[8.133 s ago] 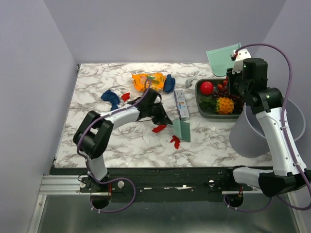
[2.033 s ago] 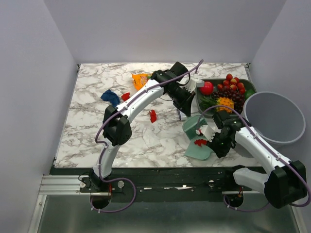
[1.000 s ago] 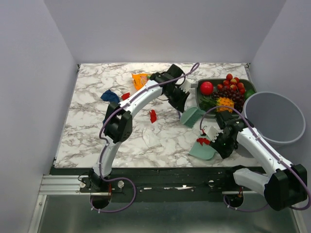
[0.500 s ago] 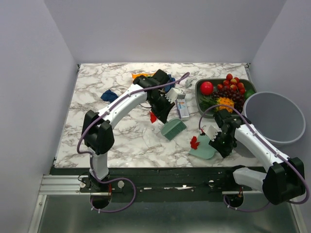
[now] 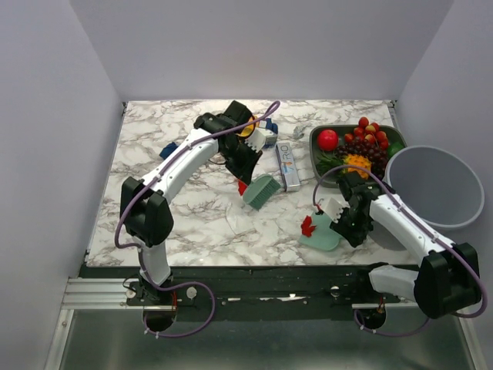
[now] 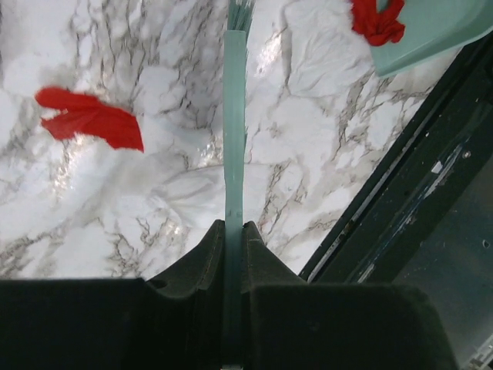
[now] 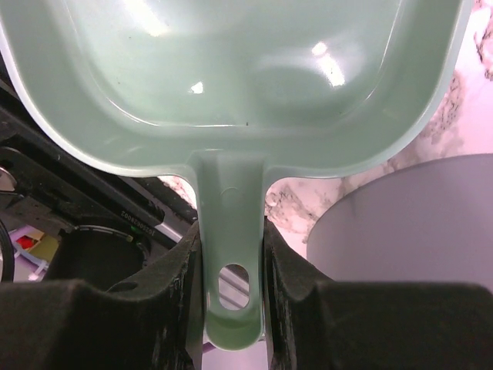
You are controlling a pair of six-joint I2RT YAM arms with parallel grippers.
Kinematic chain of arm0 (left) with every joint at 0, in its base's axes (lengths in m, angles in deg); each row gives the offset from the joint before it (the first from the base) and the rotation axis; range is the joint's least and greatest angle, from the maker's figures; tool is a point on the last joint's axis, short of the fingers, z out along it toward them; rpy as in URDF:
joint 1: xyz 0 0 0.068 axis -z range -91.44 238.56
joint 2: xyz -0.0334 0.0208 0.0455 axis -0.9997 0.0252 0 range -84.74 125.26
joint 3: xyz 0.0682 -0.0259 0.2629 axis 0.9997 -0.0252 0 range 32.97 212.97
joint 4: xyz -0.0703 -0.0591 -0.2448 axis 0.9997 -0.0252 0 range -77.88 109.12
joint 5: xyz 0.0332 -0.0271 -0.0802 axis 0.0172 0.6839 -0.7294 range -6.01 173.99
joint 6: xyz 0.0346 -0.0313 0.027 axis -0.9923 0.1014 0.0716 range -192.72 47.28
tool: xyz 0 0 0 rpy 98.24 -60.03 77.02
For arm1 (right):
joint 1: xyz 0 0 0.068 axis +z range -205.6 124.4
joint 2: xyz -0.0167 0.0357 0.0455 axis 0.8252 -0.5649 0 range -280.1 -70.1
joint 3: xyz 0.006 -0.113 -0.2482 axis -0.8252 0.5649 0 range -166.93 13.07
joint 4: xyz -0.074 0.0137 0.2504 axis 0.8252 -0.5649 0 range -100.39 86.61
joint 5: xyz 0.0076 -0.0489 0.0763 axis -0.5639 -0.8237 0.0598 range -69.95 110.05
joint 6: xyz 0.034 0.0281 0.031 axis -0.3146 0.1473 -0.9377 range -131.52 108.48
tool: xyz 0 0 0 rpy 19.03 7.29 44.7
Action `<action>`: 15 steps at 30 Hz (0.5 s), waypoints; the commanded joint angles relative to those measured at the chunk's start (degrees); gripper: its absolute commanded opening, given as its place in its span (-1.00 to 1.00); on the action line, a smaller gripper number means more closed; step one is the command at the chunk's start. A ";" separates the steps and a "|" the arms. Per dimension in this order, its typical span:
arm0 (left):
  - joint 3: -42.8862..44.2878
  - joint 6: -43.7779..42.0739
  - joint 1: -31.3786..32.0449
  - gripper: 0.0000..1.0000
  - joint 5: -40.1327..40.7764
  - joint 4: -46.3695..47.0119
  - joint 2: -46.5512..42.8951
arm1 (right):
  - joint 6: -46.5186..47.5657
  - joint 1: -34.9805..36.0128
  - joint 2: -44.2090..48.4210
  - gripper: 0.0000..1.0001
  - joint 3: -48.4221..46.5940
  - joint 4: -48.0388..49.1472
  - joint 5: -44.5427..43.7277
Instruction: Sweep away the paper scraps from the table
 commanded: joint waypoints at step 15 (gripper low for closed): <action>8.46 5.88 4.79 -1.00 -9.72 0.32 15.41 | 3.73 5.10 -8.76 -0.99 -4.09 4.87 2.82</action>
